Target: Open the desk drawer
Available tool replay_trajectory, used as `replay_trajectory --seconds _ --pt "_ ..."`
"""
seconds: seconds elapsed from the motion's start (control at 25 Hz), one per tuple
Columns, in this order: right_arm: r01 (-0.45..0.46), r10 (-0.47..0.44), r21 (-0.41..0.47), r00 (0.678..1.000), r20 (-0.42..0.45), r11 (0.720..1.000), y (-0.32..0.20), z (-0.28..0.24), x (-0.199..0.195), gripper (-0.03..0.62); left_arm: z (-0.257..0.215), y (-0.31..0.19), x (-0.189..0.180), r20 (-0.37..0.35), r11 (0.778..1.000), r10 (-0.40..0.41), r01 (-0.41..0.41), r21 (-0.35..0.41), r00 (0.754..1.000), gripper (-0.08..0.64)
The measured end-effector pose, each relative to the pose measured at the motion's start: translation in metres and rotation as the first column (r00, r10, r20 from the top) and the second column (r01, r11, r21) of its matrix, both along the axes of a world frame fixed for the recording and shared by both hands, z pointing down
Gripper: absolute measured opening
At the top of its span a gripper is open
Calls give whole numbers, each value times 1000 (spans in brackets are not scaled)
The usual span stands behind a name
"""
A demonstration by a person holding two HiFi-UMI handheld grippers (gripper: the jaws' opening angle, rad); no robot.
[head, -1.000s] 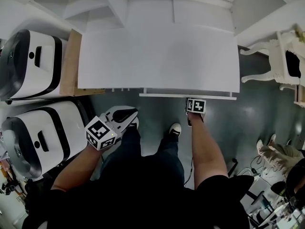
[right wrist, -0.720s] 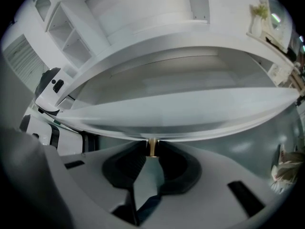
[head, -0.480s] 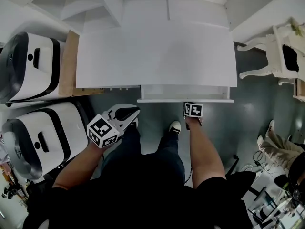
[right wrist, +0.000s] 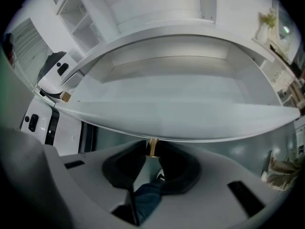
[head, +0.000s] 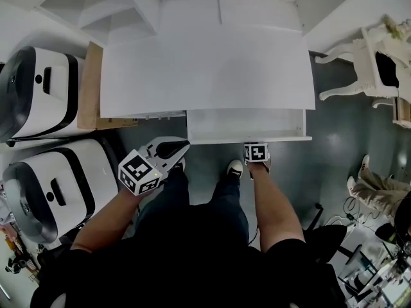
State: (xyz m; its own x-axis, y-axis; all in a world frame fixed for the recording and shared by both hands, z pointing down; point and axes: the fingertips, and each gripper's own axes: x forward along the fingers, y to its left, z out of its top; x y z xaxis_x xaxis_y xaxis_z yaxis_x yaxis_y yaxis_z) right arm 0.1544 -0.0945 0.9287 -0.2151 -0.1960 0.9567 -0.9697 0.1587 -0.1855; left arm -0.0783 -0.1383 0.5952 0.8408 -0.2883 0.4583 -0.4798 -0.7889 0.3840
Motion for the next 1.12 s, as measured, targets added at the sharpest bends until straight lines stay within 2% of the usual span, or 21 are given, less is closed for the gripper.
replay_trajectory --seconds 0.24,0.68,1.12 --pt "-16 16 -15 1000 7 1000 24 1 0 84 -2 5 3 -1 1000 7 -7 5 1000 17" --pt "33 -33 -33 999 -9 999 61 2 -3 84 -4 22 3 3 1000 24 -24 12 1000 17" --pt "22 -22 -52 1000 2 998 98 3 -2 84 0 42 6 13 999 42 -42 -1 999 17"
